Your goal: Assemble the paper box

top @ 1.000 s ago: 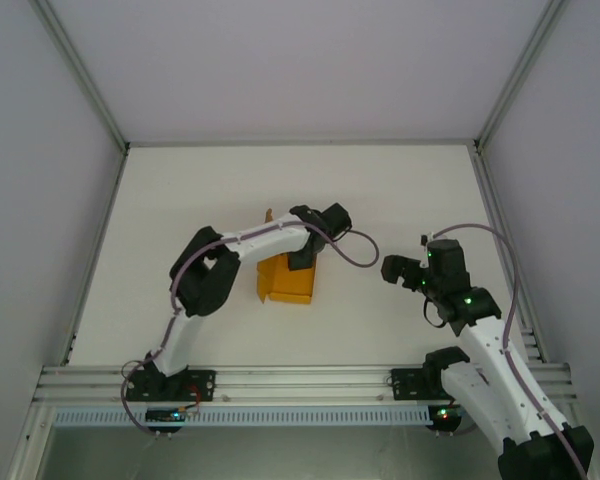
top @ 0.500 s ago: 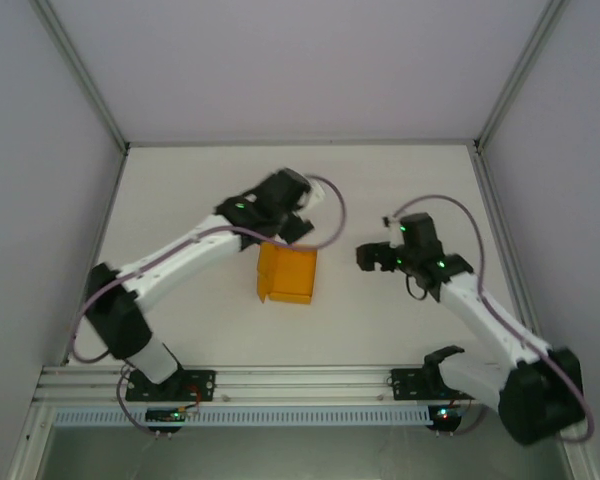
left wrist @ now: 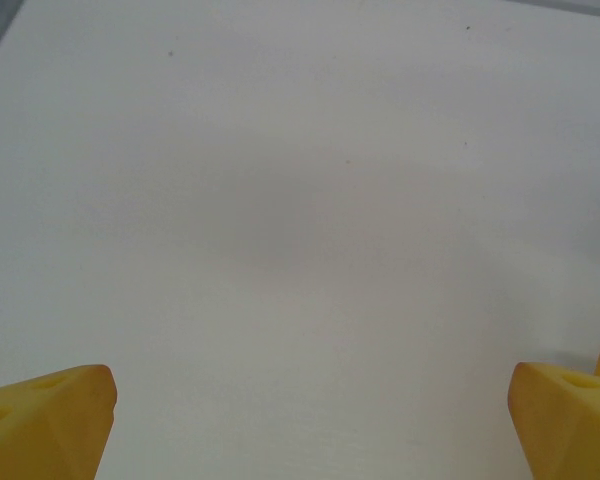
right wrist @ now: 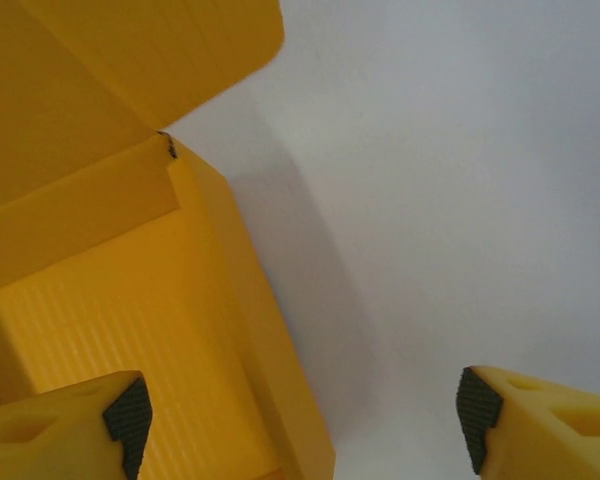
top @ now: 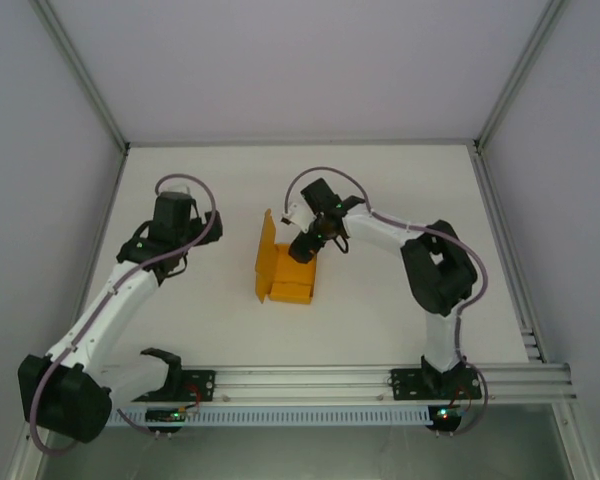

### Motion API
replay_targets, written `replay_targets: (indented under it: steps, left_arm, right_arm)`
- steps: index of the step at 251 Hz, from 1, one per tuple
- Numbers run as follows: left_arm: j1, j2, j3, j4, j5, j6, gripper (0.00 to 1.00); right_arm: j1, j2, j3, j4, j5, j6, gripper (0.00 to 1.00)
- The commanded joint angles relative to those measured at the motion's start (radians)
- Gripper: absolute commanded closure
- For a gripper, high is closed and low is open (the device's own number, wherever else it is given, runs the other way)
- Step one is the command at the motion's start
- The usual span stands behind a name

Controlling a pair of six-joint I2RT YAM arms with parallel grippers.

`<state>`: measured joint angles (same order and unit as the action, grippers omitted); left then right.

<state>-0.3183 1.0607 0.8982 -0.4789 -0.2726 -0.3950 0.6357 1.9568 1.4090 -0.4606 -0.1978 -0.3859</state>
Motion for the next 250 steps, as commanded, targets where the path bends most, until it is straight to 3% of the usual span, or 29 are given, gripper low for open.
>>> replay_targets:
  steps: [1,20,57,113,165,203,227,250]
  left_arm:
    - [0.015,-0.06,-0.006,0.006,0.028,-0.05,0.0]
    - [0.019,-0.067,-0.016,0.0,0.012,-0.051,0.0]
    - [0.021,-0.062,-0.025,0.005,0.01,-0.051,0.0]
    - [0.022,-0.054,-0.029,0.015,0.013,-0.06,0.0]
    - [0.021,-0.014,-0.031,0.044,0.04,-0.064,0.01]
    - [0.021,0.039,-0.017,0.039,0.111,-0.081,0.0]
    - [0.021,0.069,-0.027,0.037,0.202,-0.089,0.0]
    - [0.014,0.088,-0.068,0.087,0.388,-0.086,0.0]
  right_arm:
    - [0.005,0.041,0.055,-0.086,-0.032,-0.046,0.24]
    - [0.015,0.059,0.058,-0.075,-0.025,-0.032,0.29]
    - [0.021,0.07,0.048,-0.007,0.032,0.074,0.59]
    - [0.022,-0.015,-0.088,0.101,0.267,0.422,0.82]
    - [0.054,-0.168,-0.298,0.045,0.522,0.889,0.87]
    - [0.136,-0.224,-0.378,-0.107,0.658,1.213,0.84]
    - [0.195,-0.237,-0.397,-0.168,0.693,1.328,0.83]
    - [0.217,-0.242,-0.392,-0.18,0.696,1.348,0.81]
